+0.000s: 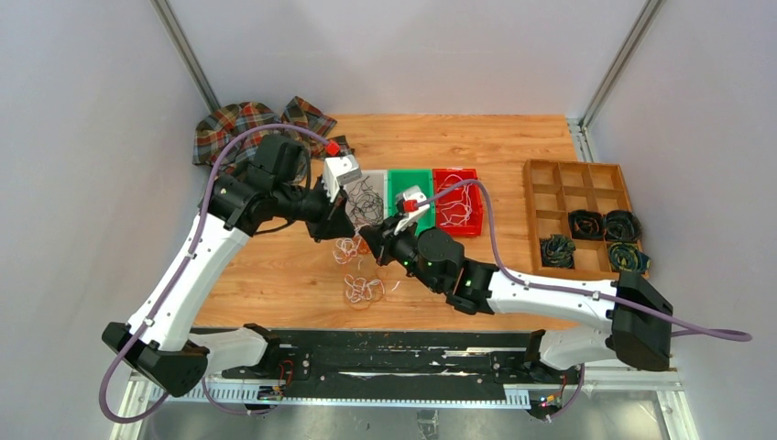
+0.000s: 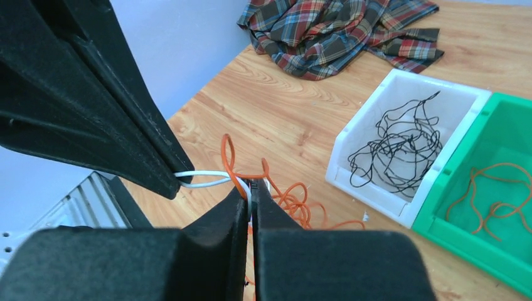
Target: Untangle the cables
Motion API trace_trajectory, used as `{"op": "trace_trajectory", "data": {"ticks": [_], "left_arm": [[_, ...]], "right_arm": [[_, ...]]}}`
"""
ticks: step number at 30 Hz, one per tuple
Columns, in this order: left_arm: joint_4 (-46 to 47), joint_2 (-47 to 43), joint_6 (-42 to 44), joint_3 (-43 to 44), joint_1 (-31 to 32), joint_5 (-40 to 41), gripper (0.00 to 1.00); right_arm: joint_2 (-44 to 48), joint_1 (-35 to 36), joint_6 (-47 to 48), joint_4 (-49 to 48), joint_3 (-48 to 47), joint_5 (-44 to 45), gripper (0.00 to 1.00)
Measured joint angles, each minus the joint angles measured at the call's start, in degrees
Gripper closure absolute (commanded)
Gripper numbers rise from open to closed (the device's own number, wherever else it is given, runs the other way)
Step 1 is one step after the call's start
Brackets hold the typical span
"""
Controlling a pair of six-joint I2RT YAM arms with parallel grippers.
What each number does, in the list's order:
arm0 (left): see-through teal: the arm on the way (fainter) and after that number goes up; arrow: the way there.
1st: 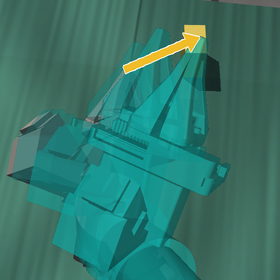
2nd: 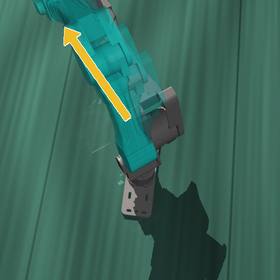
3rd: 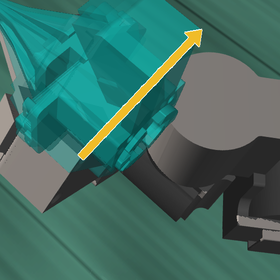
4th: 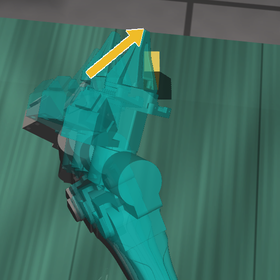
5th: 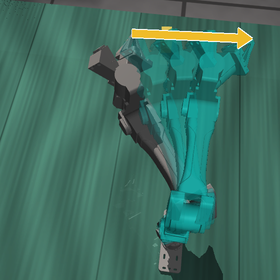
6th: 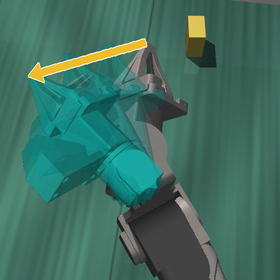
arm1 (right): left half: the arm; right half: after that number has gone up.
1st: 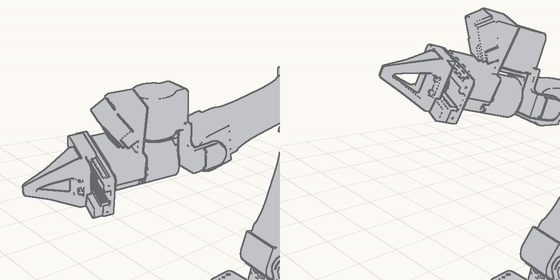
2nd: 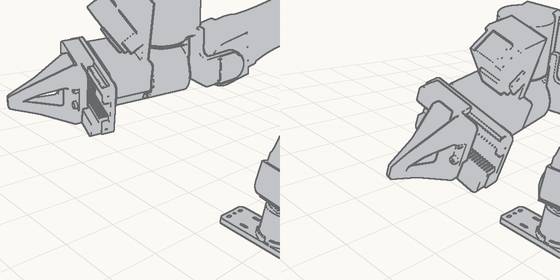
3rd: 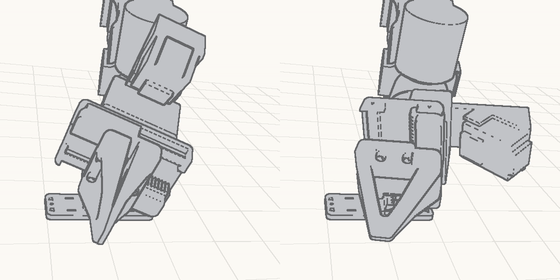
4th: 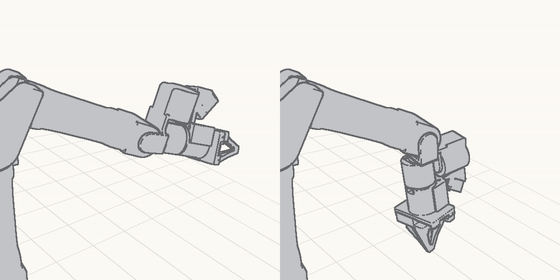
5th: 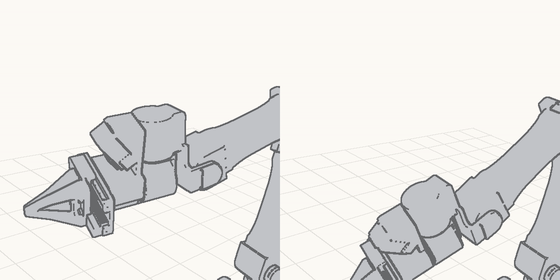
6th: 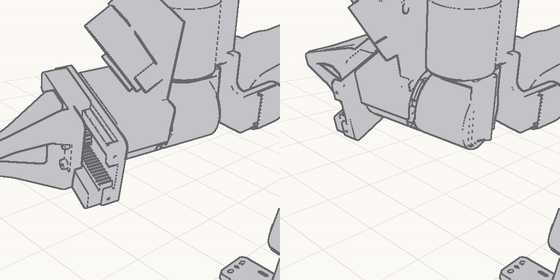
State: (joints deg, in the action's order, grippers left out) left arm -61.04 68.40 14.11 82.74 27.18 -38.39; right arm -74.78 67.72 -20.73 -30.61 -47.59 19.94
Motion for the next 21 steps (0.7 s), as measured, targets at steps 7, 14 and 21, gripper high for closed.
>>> {"op": "trace_trajectory", "data": {"ticks": [7, 14, 21], "left_arm": [[-1.6, -0.1, 3.4, 0.0, 0.0, 0.2, 0.46], [-1.9, -2.2, 6.6, -2.3, 0.0, 0.5, 0.43], [3.5, -2.6, 0.1, -8.8, 0.0, -1.0, 0.51]], "right_arm": [[4.9, -1.0, -2.4, 0.0, 2.6, 0.1, 0.99], [10.8, -1.4, -5.2, 0.3, 3.2, 0.0, 0.99], [12.9, -1.4, -7.4, 0.3, 3.5, -0.5, 0.99]]}}
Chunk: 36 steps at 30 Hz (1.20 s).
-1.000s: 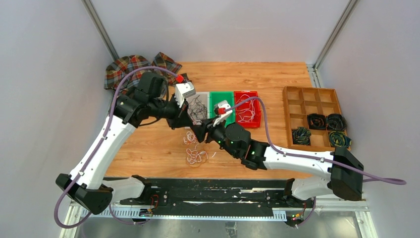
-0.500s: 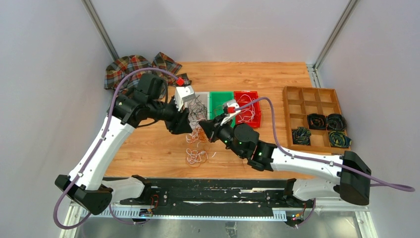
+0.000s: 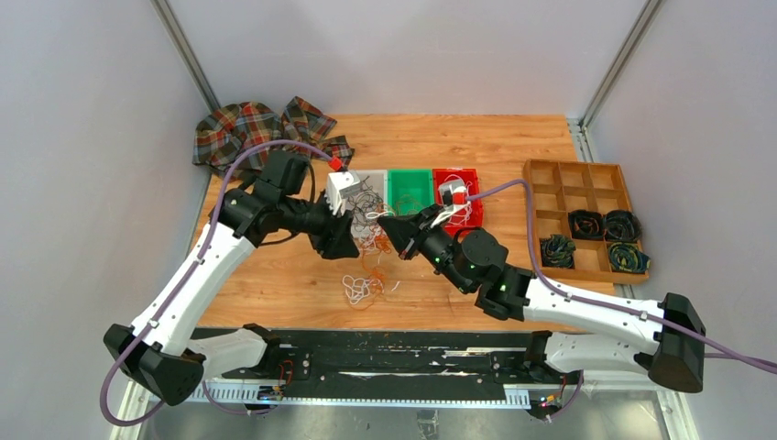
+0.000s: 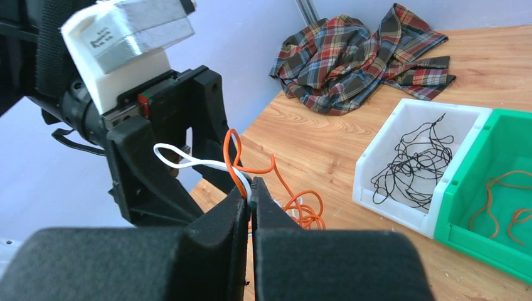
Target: Untangle the cables
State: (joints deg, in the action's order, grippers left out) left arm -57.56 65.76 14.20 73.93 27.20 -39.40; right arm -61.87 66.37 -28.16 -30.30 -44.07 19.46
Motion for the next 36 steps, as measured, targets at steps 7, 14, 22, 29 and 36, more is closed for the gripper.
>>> {"op": "trace_trajectory", "data": {"ticks": [7, 14, 22, 29, 36], "left_arm": [[7.1, -1.0, -7.9, -3.4, -2.0, -1.6, 0.6], [10.4, -1.8, -10.0, -3.2, -5.4, -6.8, 0.59], [14.2, -2.3, -14.5, -7.5, -5.9, -8.2, 0.55], [18.8, -2.6, -20.0, -11.2, -6.0, -9.8, 0.6], [22.3, -2.8, -23.0, -11.4, -6.1, -11.5, 0.79]], "right_arm": [[1.2, 0.0, -1.0, 0.2, 0.9, -0.5, 0.99], [1.8, 0.0, -1.3, 0.2, 1.4, -1.5, 0.99], [2.4, 0.0, -1.6, 0.2, 1.4, -1.5, 0.99], [2.4, 0.0, -2.0, 0.2, 1.4, -1.7, 0.99], [2.4, 0.0, -2.2, 0.2, 1.4, -2.0, 0.99]]}}
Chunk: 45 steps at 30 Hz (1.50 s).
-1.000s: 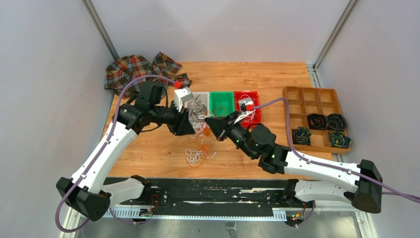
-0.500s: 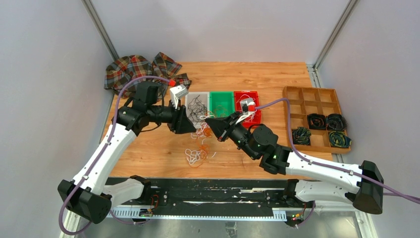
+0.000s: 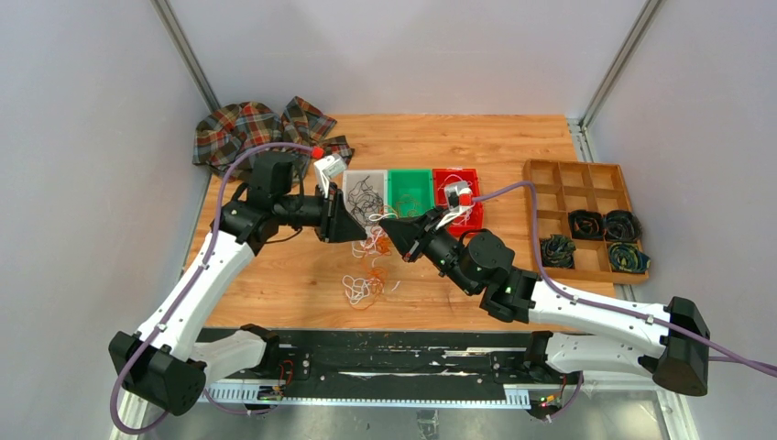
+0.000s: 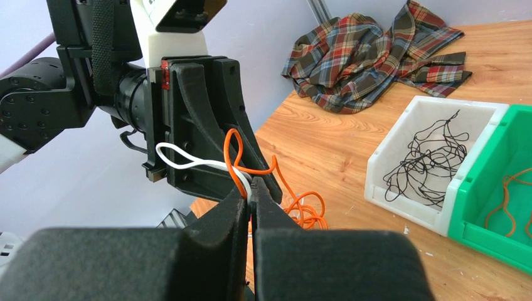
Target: Untangle the cables
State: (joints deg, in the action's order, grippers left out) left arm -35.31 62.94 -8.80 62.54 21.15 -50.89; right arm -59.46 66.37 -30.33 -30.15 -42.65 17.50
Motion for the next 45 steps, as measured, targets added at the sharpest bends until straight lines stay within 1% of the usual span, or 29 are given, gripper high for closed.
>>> {"op": "trace_trajectory", "data": {"ticks": [5, 8, 9, 12, 14, 16, 18, 19, 21, 23, 24, 27, 30, 33, 38, 40, 45], "left_arm": [[1.7, -0.2, -1.1, -0.9, 0.0, -0.6, 0.85], [1.9, -0.2, -1.4, -1.6, 0.0, -0.7, 0.84], [1.9, -0.2, -1.4, -1.8, 0.0, -0.7, 0.83], [1.9, -0.2, -1.7, -1.8, 0.0, -0.8, 0.71], [2.0, -0.2, -2.3, -1.8, 0.0, -1.3, 0.68], [2.0, -0.2, -2.5, -1.8, 0.0, -1.6, 0.68], [2.1, -0.2, -2.7, -1.9, 0.0, -2.0, 0.72], [2.3, -0.2, -2.9, -2.1, 0.0, -2.2, 0.76], [2.7, -0.2, -3.6, -2.6, 0.0, -2.7, 0.85], [2.9, -0.2, -4.1, -2.9, 0.0, -3.0, 0.97], [3.1, -0.2, -4.3, -2.9, 0.0, -3.1, 0.99], [3.3, -0.2, -4.3, -2.8, 0.0, -3.1, 0.99], [0.9, -0.1, -2.0, -1.2, 0.0, -1.7, 0.99], [-3.7, 0.0, 2.8, 3.8, 0.0, 2.3, 0.99], [-9.2, -0.5, 12.3, 13.2, 0.0, 11.2, 0.99], [-10.8, -1.2, 15.6, 15.3, 0.0, 14.1, 0.99], [-14.3, -2.1, 21.0, 18.1, 1.1, 18.3, 0.99]], "right_arm": [[0.0, 0.0, -0.2, 0.0, 0.0, -0.2, 1.0], [0.0, 0.0, -0.2, 0.0, 0.0, -0.4, 0.99], [0.0, 0.0, -0.2, 0.0, 0.0, -0.4, 0.99], [0.0, 0.0, -0.3, 0.0, 0.0, -0.4, 0.99], [0.0, 0.0, -0.3, 0.0, 0.0, -0.4, 0.99], [0.0, 0.0, -0.3, -0.1, 0.0, -0.4, 0.99], [0.0, 0.0, -0.3, -0.1, 0.0, -0.4, 0.99], [0.0, 0.0, -0.3, -0.1, 0.0, -0.4, 0.99], [0.0, 0.0, -0.3, -0.1, 0.0, -0.4, 0.99], [0.0, 0.0, -0.3, -0.1, 0.0, -0.4, 0.99], [0.0, 0.0, -0.3, -0.1, 0.0, -0.4, 0.99], [0.0, 0.0, -0.3, -0.1, 0.0, -0.4, 0.99], [0.0, 0.0, -0.3, 0.0, 0.0, 0.0, 0.91], [0.5, 0.0, -0.4, 0.9, 0.2, 1.5, 0.73], [4.3, 0.0, -0.3, 6.1, 1.6, 8.0, 0.45], [6.8, 0.0, 0.3, 8.4, 2.5, 10.8, 0.4], [9.2, 0.0, 2.9, 11.6, 2.1, 14.1, 0.33]]}}
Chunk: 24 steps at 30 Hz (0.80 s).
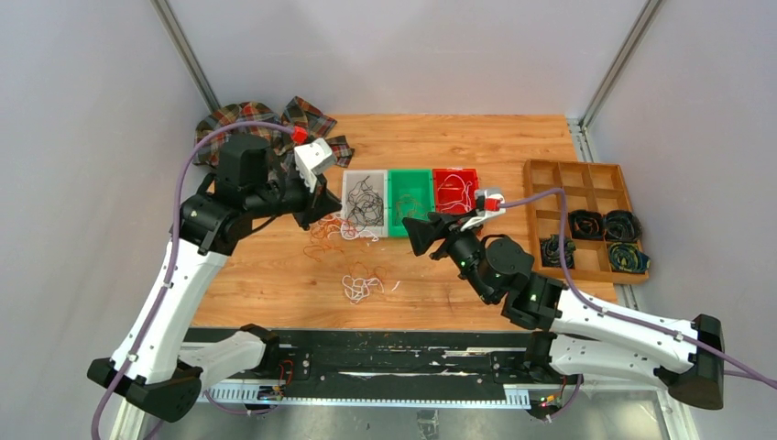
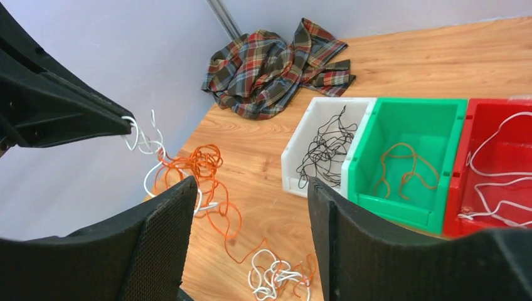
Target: Untangle the cables
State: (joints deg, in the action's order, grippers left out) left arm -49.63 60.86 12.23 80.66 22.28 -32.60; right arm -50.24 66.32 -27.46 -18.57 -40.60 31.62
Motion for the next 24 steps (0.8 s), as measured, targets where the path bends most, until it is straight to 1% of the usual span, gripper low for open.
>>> {"op": "trace_trajectory", "data": {"ticks": [4, 9, 17, 21, 24], "left_arm": [[-1.7, 0.1, 1.7, 0.1, 2.8, 1.7, 0.99], [-3.3, 0.2, 1.9, 0.7, 3.7, 1.8, 0.99], [-3.7, 0.2, 0.7, 3.0, 3.8, 1.1, 0.99], [-3.7, 0.2, 0.0, 3.0, 3.8, 0.5, 0.99], [-4.0, 0.2, -0.7, 3.4, 3.8, -0.2, 0.99]], "right_arm": [[-3.1, 0.0, 2.5, 0.9, -3.4, -1.9, 0.3], [-9.7, 0.1, 4.4, -0.3, -8.6, -9.1, 0.3], [-15.8, 0.7, 5.9, -4.9, -9.6, -17.0, 0.3], [-17.5, 0.7, 6.1, -6.5, -10.7, -19.3, 0.32], [-18.4, 0.7, 6.3, -7.5, -11.6, -19.6, 0.37]]}}
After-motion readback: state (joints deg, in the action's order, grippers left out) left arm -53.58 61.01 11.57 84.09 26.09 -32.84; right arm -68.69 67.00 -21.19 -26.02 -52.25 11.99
